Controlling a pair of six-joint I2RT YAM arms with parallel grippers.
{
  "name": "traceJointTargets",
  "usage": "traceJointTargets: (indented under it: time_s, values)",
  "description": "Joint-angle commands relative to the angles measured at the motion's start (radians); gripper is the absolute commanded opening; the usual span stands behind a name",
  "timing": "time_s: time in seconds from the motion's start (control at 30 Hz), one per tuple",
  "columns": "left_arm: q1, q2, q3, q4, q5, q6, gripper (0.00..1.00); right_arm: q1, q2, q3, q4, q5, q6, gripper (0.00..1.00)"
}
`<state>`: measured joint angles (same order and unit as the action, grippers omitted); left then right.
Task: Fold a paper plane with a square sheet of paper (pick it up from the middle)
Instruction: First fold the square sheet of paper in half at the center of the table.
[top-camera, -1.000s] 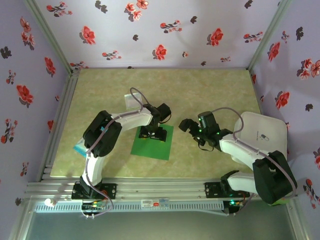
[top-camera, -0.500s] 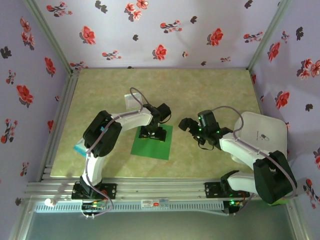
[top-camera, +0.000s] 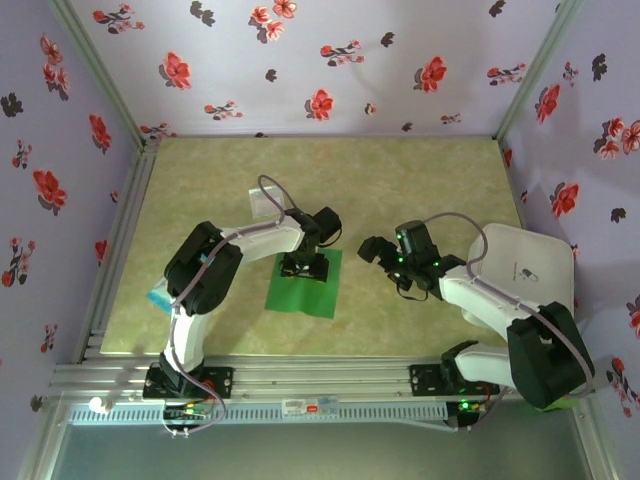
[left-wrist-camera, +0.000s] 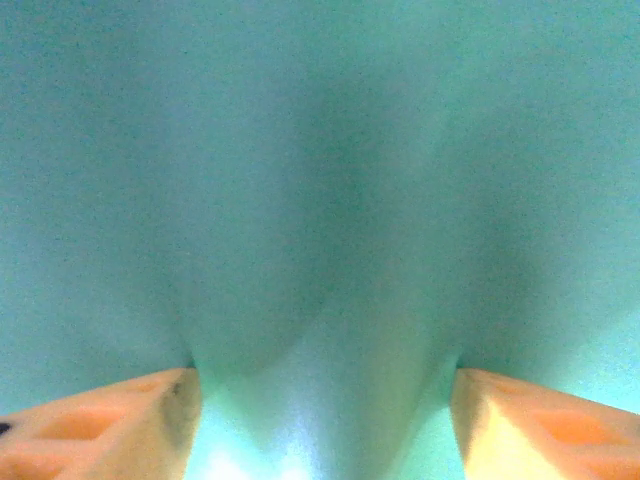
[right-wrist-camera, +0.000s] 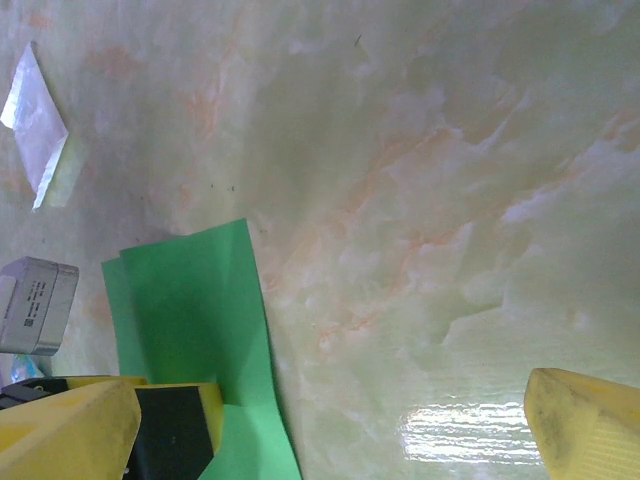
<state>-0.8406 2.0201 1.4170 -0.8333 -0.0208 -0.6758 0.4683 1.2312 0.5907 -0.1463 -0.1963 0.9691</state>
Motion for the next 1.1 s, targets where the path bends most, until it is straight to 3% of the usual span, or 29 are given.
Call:
traceJointTargets:
  time_s: [0.0,0.23,0.73,0.93,1.07]
  values:
    - [-0.006,0.001,-0.029,0.039,-0.007,-0.007,0.63,-0.006,-0.008,0.042,-0.027,0.032,0.000,0.99]
    - [-0.006,-0.044,-0.031,0.053,-0.032,-0.002,0.46,-0.006,0.026,0.075,-0.038,0.032,0.018,0.99]
    - [-0.001,-0.155,-0.014,0.087,-0.033,0.010,0.40,-0.007,-0.022,0.096,-0.111,0.110,0.025,0.99]
    - [0.029,-0.226,-0.019,0.163,0.080,-0.030,0.39,-0.007,-0.114,0.073,-0.123,0.191,0.020,0.99]
    - [0.072,-0.310,-0.110,0.362,0.223,-0.121,0.38,-0.008,-0.180,0.052,-0.114,0.227,0.010,0.99]
